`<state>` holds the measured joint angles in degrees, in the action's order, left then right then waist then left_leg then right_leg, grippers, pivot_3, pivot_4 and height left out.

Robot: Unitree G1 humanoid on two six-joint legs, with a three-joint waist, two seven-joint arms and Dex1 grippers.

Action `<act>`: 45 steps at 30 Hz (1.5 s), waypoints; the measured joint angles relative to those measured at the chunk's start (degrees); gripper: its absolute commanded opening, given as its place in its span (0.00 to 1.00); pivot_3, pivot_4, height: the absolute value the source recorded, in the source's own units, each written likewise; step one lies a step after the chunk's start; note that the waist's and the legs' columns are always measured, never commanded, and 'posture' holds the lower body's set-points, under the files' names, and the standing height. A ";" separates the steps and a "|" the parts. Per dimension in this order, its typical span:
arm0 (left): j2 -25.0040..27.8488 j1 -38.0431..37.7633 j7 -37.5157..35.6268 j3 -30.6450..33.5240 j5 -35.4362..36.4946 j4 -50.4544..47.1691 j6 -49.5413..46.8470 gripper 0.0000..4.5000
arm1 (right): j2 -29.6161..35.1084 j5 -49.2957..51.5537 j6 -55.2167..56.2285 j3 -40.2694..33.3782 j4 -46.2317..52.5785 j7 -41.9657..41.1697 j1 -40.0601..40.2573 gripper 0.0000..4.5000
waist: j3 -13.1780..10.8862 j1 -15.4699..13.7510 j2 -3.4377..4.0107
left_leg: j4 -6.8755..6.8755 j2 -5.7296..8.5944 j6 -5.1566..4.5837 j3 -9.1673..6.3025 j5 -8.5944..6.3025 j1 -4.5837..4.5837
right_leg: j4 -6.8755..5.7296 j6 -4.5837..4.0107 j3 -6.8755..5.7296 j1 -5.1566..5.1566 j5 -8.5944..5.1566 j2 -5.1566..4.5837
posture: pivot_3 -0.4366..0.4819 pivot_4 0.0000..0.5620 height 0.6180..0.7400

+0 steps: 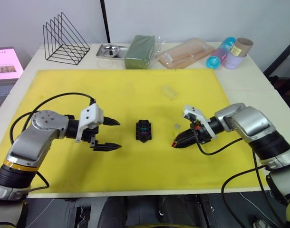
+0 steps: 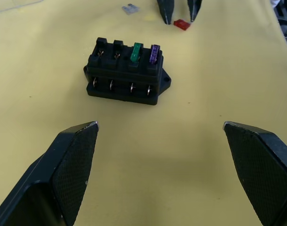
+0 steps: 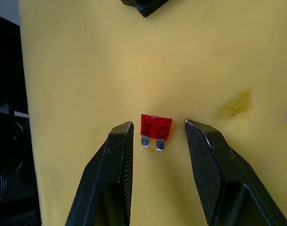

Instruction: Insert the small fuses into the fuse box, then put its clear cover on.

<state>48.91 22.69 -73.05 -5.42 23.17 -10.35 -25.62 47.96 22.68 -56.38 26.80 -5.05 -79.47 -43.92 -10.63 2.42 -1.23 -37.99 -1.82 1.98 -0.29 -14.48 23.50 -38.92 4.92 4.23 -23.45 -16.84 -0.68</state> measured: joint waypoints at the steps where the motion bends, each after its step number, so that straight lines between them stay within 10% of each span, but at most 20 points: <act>1: 0.00 0.00 0.06 0.00 0.00 0.00 0.04 1.00 | -0.15 -0.14 -0.05 0.06 0.00 -0.25 0.00 0.40 | 0.00 0.01 0.00 | 0.00 0.00 0.00 0.00 0.00 0.00 | 0.00 0.00 0.00 0.00 0.00 0.00 | 0.48 0.27 1.00; 38: -1.14 -0.57 2.08 -0.01 -0.15 0.87 1.58 1.00 | -3.50 -3.26 -2.14 1.03 -5.58 -3.51 -2.80 0.29 | 0.00 0.10 0.00 | 0.00 0.00 0.00 -0.01 0.00 0.00 | -0.01 0.00 -0.02 0.00 0.00 0.01 | 0.48 0.27 1.00; 45: -1.24 -0.57 2.09 -0.02 -0.22 1.24 2.41 1.00 | -4.14 -3.37 -2.10 1.04 -6.46 -4.12 -3.54 0.00 | 0.00 0.09 0.00 | 0.01 0.00 0.00 -0.01 0.00 0.00 | -0.01 0.00 -0.02 -0.01 0.00 0.01 | 0.48 0.27 1.00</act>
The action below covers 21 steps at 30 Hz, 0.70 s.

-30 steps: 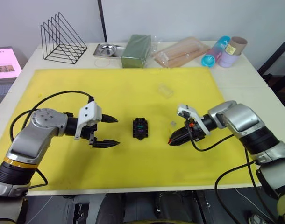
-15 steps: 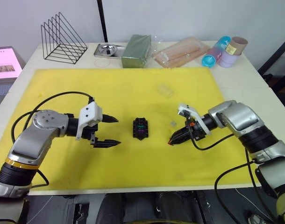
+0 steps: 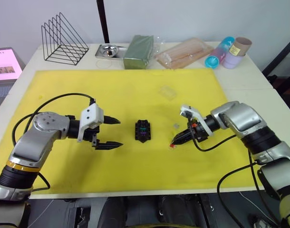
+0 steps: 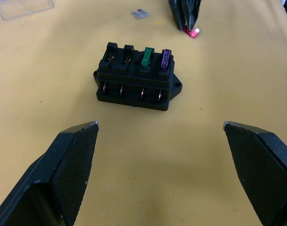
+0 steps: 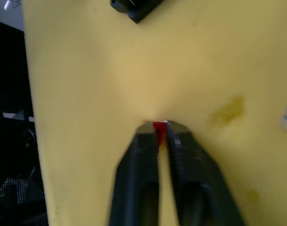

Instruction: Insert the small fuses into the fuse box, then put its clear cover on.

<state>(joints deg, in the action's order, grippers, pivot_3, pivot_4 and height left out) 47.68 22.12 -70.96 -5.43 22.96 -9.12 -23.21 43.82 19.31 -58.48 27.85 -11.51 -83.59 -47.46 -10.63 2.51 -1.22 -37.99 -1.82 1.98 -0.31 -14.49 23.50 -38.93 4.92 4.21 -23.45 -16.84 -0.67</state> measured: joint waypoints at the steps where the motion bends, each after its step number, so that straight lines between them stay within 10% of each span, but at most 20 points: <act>1: 0.00 0.00 0.00 0.00 0.00 0.00 0.00 1.00 | 0.00 -0.01 0.00 0.00 -0.02 0.00 0.00 0.00 | 0.00 -0.01 0.01 | 0.00 0.00 0.00 0.00 0.00 0.00 | 0.00 0.00 0.00 0.00 0.00 0.00 | 0.48 0.27 1.00; 21: -0.17 0.07 -0.46 -0.05 -1.02 1.31 1.30 1.00 | 6.00 3.99 -4.04 -6.98 10.94 3.94 8.26 0.00 | -0.02 -0.12 0.04 | 0.00 0.01 0.00 0.00 0.00 0.00 | 0.00 0.00 0.00 0.00 0.00 -0.02 | 0.48 0.27 1.00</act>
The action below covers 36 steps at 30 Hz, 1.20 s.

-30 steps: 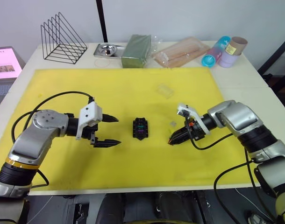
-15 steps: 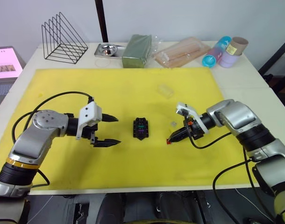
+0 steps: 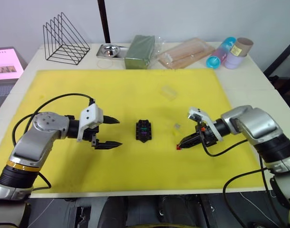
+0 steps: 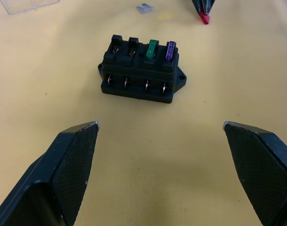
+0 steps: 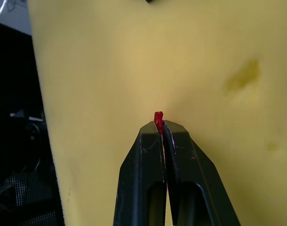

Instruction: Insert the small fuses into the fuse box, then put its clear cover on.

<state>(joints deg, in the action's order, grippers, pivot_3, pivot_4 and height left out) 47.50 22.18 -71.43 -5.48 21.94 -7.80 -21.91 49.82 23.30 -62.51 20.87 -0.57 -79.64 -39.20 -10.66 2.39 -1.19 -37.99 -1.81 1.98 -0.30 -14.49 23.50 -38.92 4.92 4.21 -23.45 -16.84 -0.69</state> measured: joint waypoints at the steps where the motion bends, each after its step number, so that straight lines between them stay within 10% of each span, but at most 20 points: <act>1: -0.06 0.02 0.00 0.00 -0.03 0.02 0.02 1.00 | -0.18 0.71 -0.88 -1.68 0.81 1.38 1.15 0.00 | 0.00 0.01 0.00 | 0.00 0.00 0.00 0.00 0.00 0.00 | 0.00 0.00 0.00 0.00 0.00 0.00 | 0.48 0.27 1.00; 13: -0.67 0.11 -0.05 -0.18 -0.03 0.04 -0.01 1.00 | -14.53 13.01 -27.80 -30.16 10.71 24.70 4.83 0.00 | 0.00 -0.06 0.00 | 0.03 0.00 0.00 -0.02 0.00 0.01 | -0.01 0.01 0.04 0.01 0.01 0.01 | 0.48 0.27 1.00; 20: -0.67 -0.02 -0.04 -0.22 -0.03 -0.05 -0.10 1.00 | -32.14 25.46 -29.60 -46.79 23.99 53.25 17.90 0.00 | 0.00 0.11 0.00 | 0.13 -0.01 0.00 -0.02 0.00 0.01 | 0.01 0.01 0.06 -0.02 0.00 0.02 | 0.48 0.27 1.00; 30: -0.82 -0.02 0.04 -0.35 -0.01 -0.09 -0.19 1.00 | -42.83 49.51 -29.25 -56.19 29.85 83.15 26.29 0.00 | 0.00 0.25 0.01 | 0.18 -0.05 0.00 -0.02 0.00 -0.01 | 0.01 0.00 0.12 -0.03 -0.01 0.01 | 0.48 0.27 1.00; 36: -0.80 -0.21 0.47 -0.33 0.02 -0.18 -0.39 1.00 | -33.85 74.88 -13.80 -47.05 29.06 103.01 39.32 0.00 | 0.01 0.41 0.00 | 0.53 -0.05 0.00 0.02 0.00 -0.03 | 0.55 0.02 0.25 0.02 0.00 -0.04 | 0.48 0.27 1.00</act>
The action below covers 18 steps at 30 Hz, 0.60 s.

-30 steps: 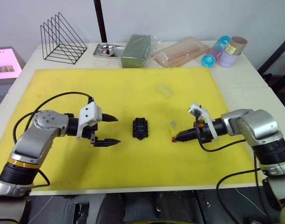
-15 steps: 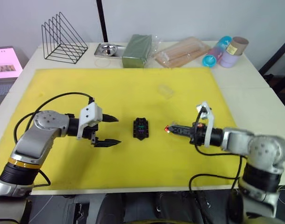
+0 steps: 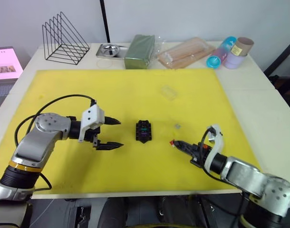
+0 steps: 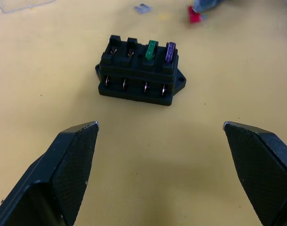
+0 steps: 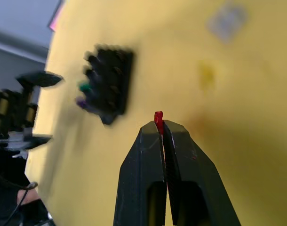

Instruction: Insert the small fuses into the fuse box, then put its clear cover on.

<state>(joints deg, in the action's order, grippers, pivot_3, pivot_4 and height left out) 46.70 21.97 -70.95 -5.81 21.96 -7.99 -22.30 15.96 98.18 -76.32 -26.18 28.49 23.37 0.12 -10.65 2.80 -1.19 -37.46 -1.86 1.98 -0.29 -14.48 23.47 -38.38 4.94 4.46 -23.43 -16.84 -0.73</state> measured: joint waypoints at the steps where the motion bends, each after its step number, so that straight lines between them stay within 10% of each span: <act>1: -0.01 -0.01 0.04 0.00 0.02 -0.02 -0.04 1.00 | 2.18 3.73 3.62 2.06 0.11 2.81 1.27 0.00 | 0.00 0.19 0.00 | 0.05 -0.02 0.00 0.02 0.00 -0.01 | 0.08 0.00 0.03 0.01 0.00 0.01 | 0.48 0.27 1.00; 18: -0.77 -1.35 -1.15 0.35 1.59 -1.13 0.41 1.00 | 14.06 13.43 30.49 15.47 2.22 9.51 7.21 0.00 | 0.01 0.26 -0.01 | 0.21 -0.10 0.00 -0.02 0.00 -0.02 | 0.20 -0.01 0.03 0.01 0.00 0.04 | 0.48 0.27 1.00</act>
<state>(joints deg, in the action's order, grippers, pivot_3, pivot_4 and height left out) 45.94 20.62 -72.11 -5.47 23.55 -9.12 -21.89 30.02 111.61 -45.82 -10.71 30.70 32.88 7.33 -10.64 3.06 -1.20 -37.25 -1.96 1.97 -0.31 -14.48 23.45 -38.18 4.94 4.48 -23.42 -16.84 -0.70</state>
